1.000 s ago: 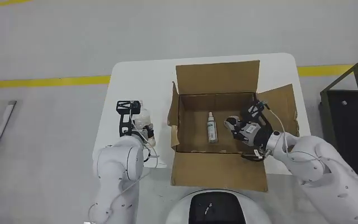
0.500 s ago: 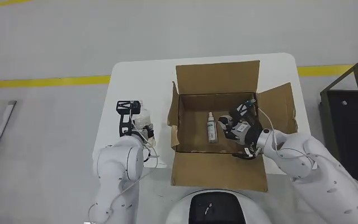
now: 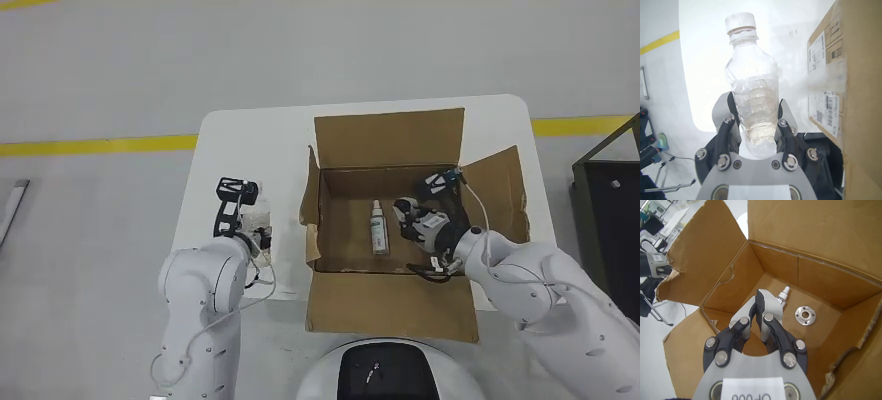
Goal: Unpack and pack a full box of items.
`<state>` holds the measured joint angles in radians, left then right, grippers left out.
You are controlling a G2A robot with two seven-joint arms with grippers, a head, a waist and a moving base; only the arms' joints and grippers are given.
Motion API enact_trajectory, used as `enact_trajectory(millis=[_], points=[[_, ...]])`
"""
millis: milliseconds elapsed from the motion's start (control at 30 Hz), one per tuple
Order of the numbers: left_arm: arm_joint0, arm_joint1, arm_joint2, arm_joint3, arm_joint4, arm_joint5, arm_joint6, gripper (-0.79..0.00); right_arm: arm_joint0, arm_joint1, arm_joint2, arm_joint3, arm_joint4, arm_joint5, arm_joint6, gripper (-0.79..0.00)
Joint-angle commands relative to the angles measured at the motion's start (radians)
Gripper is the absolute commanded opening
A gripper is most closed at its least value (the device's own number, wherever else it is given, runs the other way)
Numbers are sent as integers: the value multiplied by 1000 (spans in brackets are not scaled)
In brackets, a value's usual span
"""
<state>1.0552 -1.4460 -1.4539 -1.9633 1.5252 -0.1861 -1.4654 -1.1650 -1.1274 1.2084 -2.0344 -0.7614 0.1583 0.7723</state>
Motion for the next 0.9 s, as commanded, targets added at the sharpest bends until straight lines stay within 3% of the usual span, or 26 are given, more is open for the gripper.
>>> enact_trajectory(millis=[0, 133, 233, 400, 867], points=[[-5, 6, -13, 31, -11, -60, -23, -785, 12, -4, -9, -14, 3, 79, 27, -785], [-15, 15, -27, 94, -2, -118, -3, -785, 31, -11, -28, -13, 9, 132, 48, -785], [-17, 24, -12, 125, 75, -174, 52, -785, 43, -13, -34, -1, 33, 92, 36, -785], [-14, 23, 1, 162, 103, -86, 72, -785, 57, -11, -21, 26, 36, 41, 70, -785], [-14, 24, 4, 164, 111, -84, 77, -785, 77, -8, -2, 41, 33, 14, 115, -785]])
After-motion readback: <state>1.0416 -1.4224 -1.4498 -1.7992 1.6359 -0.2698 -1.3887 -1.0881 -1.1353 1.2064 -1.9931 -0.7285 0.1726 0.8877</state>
